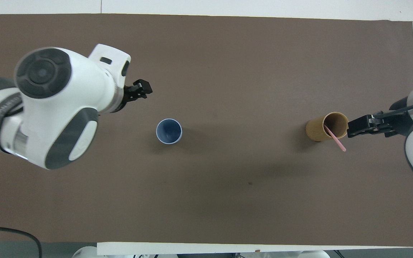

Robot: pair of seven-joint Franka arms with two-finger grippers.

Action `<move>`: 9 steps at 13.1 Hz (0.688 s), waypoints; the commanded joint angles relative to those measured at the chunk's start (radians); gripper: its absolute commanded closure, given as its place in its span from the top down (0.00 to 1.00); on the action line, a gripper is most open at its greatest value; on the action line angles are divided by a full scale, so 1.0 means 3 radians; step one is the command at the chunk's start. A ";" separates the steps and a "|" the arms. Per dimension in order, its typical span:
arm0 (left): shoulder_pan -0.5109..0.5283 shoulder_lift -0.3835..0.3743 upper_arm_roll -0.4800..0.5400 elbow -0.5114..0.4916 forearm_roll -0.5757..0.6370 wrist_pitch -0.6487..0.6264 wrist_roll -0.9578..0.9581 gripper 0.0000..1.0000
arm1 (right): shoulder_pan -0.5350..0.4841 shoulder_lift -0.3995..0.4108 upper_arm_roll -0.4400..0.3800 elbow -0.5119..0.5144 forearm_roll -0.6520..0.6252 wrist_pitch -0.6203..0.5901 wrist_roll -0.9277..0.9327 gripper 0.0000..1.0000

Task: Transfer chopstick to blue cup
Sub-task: 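Grasp the pink chopstick with the right gripper while the left gripper withdraws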

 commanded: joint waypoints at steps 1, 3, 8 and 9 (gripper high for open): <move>0.0611 -0.0165 -0.0014 0.0175 -0.0011 -0.0493 0.1049 1.00 | -0.0038 0.0139 0.0014 -0.0139 0.0061 0.0161 0.0045 1.00; 0.1122 -0.0232 -0.0014 0.0237 -0.0011 -0.0739 0.1961 1.00 | -0.0038 0.0201 0.0014 -0.0205 0.0066 0.0222 0.0065 0.92; 0.1365 -0.0288 -0.0019 0.0237 -0.0016 -0.0802 0.2338 1.00 | 0.0033 0.0242 0.0014 -0.0435 0.0112 0.0325 0.0213 0.76; 0.1355 -0.0294 -0.0019 0.0232 -0.0016 -0.0812 0.2338 1.00 | 0.0059 0.0242 0.0014 -0.0440 0.0128 0.0310 0.0274 0.73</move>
